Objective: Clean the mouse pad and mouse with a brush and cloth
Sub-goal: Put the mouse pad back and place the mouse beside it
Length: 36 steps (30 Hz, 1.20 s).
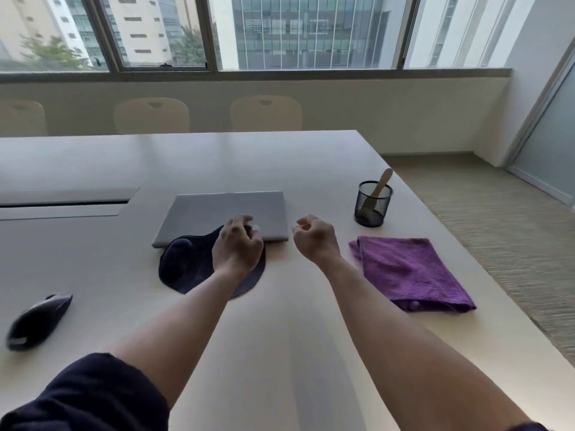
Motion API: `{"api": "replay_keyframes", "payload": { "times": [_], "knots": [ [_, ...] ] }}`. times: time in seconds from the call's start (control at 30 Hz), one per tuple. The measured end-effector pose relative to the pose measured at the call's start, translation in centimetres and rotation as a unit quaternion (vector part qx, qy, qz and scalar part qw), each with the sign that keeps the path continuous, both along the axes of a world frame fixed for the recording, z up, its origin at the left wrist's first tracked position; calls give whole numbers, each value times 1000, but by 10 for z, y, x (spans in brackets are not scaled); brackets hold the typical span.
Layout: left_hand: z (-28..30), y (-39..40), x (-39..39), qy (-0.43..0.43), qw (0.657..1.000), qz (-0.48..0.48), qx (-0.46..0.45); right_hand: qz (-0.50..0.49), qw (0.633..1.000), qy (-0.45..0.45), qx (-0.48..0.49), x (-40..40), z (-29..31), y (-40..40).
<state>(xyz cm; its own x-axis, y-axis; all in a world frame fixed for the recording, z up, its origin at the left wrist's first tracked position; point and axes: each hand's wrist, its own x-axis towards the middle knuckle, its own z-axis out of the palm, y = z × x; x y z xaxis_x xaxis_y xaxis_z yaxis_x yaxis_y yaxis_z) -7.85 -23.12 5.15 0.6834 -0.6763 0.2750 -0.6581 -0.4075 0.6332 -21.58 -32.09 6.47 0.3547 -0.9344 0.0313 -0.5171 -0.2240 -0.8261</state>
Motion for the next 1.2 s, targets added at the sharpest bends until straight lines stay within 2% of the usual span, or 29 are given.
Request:
{"api": "replay_keyframes", "payload": {
  "times": [0.13,0.27,0.47,0.73,1.07,1.2],
  "knots": [
    [-4,30,48,79,992,96,-9,-14,999,3,29,29,-1,13],
    [-9,54,90,128,974,184,-3,-34,995,56,72,49,-5,22],
    [-21,78,126,190,953,224,71,-53,987,85,122,71,-10,32],
    [-30,85,141,232,955,176,52,-62,986,85,129,81,-19,35],
    [-30,97,153,356,925,129,-9,-50,987,69,138,77,-9,35],
    [-29,102,152,372,921,114,-16,-66,983,40,164,70,-4,39]
  ]
}}
